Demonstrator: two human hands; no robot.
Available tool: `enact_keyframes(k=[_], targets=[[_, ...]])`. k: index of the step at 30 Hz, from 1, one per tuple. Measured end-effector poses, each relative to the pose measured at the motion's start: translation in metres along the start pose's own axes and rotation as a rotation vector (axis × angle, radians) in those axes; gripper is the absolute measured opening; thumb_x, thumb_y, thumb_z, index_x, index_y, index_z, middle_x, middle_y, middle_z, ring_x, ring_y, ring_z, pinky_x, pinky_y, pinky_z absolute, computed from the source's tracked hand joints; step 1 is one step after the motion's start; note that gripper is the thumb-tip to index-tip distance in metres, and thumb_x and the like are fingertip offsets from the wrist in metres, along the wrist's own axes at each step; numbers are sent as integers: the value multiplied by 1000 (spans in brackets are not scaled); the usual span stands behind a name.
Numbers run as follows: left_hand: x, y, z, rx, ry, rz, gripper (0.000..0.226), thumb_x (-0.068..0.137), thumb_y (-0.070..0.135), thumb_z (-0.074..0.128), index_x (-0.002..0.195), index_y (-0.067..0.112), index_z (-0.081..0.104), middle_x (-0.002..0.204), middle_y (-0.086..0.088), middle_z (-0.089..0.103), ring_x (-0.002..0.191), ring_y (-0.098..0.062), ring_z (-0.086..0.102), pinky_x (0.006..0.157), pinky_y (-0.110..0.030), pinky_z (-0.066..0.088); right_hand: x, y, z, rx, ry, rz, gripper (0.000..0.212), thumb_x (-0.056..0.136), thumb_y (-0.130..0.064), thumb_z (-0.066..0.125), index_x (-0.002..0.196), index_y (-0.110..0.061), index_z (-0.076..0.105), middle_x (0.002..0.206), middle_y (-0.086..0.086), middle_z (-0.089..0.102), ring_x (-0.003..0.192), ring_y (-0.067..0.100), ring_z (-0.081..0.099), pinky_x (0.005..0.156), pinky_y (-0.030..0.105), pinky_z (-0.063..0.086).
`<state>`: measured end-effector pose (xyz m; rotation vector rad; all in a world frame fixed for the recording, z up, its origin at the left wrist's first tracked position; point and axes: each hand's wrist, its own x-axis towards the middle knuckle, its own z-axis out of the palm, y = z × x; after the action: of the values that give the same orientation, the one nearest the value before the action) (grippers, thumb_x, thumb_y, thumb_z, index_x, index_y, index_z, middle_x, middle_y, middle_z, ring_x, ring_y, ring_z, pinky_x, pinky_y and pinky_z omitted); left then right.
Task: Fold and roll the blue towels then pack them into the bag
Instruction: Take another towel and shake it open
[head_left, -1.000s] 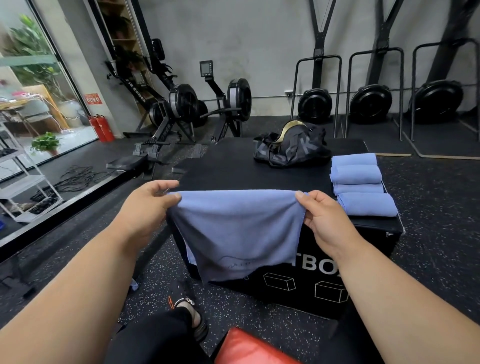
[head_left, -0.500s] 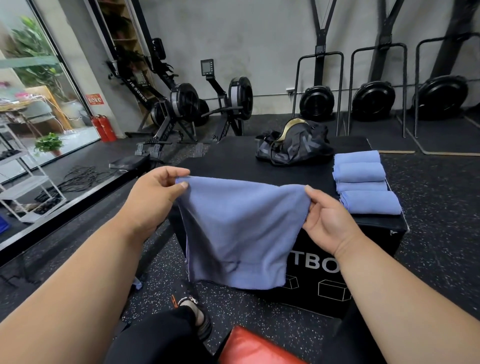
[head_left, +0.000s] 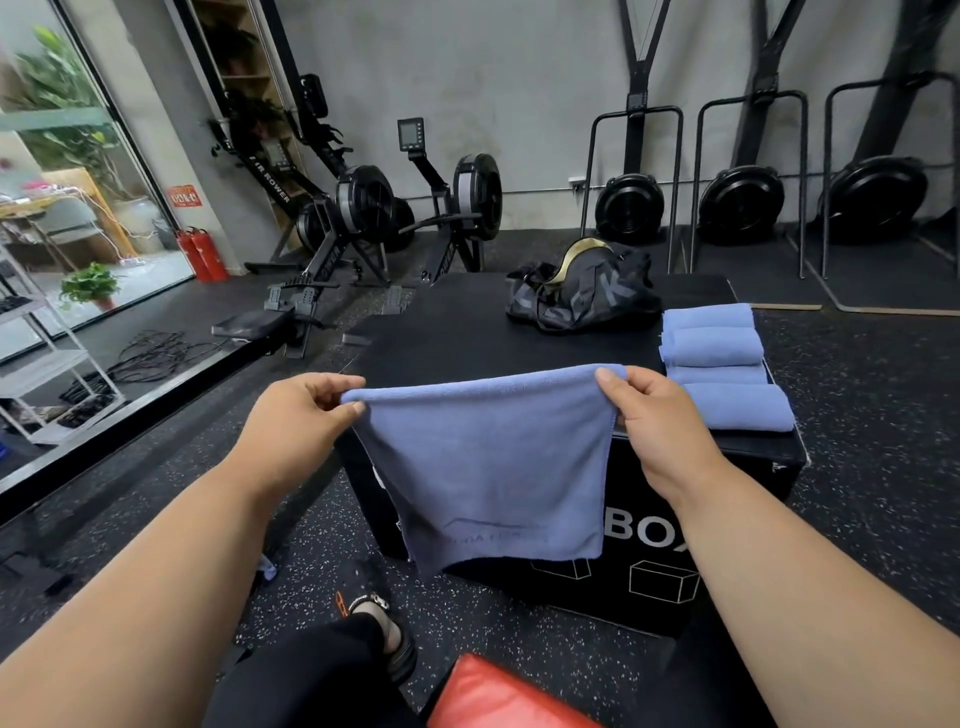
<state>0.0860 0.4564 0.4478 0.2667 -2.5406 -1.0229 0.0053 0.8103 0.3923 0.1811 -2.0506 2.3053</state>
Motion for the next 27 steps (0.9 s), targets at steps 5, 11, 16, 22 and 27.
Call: enact_keyframes(k=[5,11,16,22,27], targets=[[0,3,2,58,5,15,10,93,23,78,90,32,80,79,22,75,69,6,65,70,-22,47,3,-4,-1,14,15,-12,19,104,-29,66,101,-17,81,102,5,81,89,14,72,87,39,58],[10,4,3,49,43,-10,11,98,33,74,87,30,77,78,17,74,67,-5,62,63,-24,45,11,-11,0,-4,69,-92,21,102,-24,68,94,-6,78,86,3,71,75,9,60,63,17,51],[32,2,12,-86,-37,-11,16,101,33,70,92,21,75,85,3,76,71,-7,62,71,-28,47,31,-6,-1,-87,58,-118,29,104,-26,64,91,-1,69,80,4,59,74,13,49,63,28,44],[83,-9,35,-503,-155,-79,17,105,26,64,92,16,69,76,8,66,70,-7,60,76,-27,57,76,-3,7,-124,90,-116,26,106,-29,62,96,-6,70,83,2,60,75,11,50,65,24,45],[152,-17,57,-547,-130,-91,12,104,25,66,97,15,69,75,7,63,65,-4,56,61,-15,52,151,-5,31,-127,141,-146,19,106,-27,62,97,-13,72,83,-2,62,72,6,50,61,15,44]])
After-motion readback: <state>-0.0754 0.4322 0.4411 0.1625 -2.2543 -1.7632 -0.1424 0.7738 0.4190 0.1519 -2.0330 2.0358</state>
